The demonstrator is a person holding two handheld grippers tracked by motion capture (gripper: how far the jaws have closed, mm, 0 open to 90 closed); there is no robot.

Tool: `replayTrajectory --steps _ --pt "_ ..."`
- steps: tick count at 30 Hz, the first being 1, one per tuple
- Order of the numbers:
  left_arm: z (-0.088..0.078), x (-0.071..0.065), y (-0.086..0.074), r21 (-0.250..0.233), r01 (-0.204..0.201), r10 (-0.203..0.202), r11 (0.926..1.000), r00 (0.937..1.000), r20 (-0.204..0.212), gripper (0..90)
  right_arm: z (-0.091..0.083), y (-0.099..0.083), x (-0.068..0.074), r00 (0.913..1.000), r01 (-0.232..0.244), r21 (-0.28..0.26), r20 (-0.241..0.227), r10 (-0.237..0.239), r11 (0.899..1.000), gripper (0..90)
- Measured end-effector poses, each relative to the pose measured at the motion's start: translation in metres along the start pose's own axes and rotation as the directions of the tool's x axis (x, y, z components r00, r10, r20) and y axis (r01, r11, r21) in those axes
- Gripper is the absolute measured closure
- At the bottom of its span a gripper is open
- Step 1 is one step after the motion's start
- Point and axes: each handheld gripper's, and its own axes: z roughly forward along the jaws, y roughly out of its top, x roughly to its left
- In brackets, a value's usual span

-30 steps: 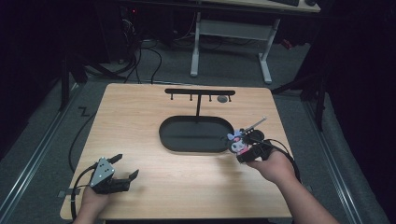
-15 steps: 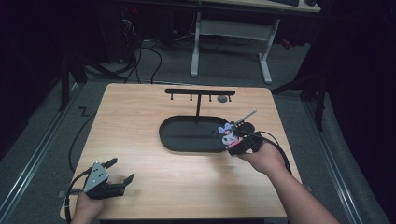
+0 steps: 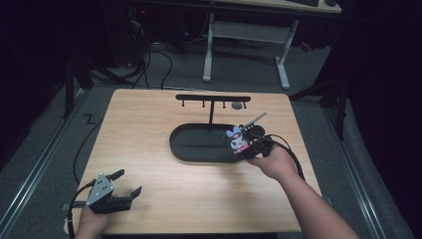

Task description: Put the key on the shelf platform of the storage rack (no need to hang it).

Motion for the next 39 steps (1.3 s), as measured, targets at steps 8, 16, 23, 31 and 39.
replayTrajectory --steps 8,16,23,31,39 --pt "0.002 0.000 0.001 0.002 0.001 -0.001 1.0000 1.0000 0.006 14.9 0.002 0.008 0.002 1.0000 0.004 -0.009 -0.008 -0.004 1.000 46.6" --pt "0.003 0.002 0.002 -0.010 0.001 -0.001 1.0000 1.0000 0.007 14.9 0.004 0.015 0.004 0.9999 0.011 -0.009 -0.006 -0.011 1.000 46.6" --pt "-0.001 0.002 0.001 -0.006 0.001 -0.001 1.0000 1.0000 0.005 14.8 0.009 0.021 0.008 0.9999 0.012 -0.001 -0.008 -0.012 1.000 46.6" --pt "-0.006 0.003 -0.001 -0.016 0.012 -0.012 0.9998 0.9999 -0.007 14.8 0.028 0.036 0.011 0.9996 0.024 0.005 -0.014 -0.024 1.000 46.6" --pt "-0.009 0.005 -0.002 -0.019 0.020 -0.021 0.9996 0.9997 -0.009 14.9 0.046 0.048 0.011 0.9998 0.011 0.005 -0.015 -0.011 1.000 46.6"
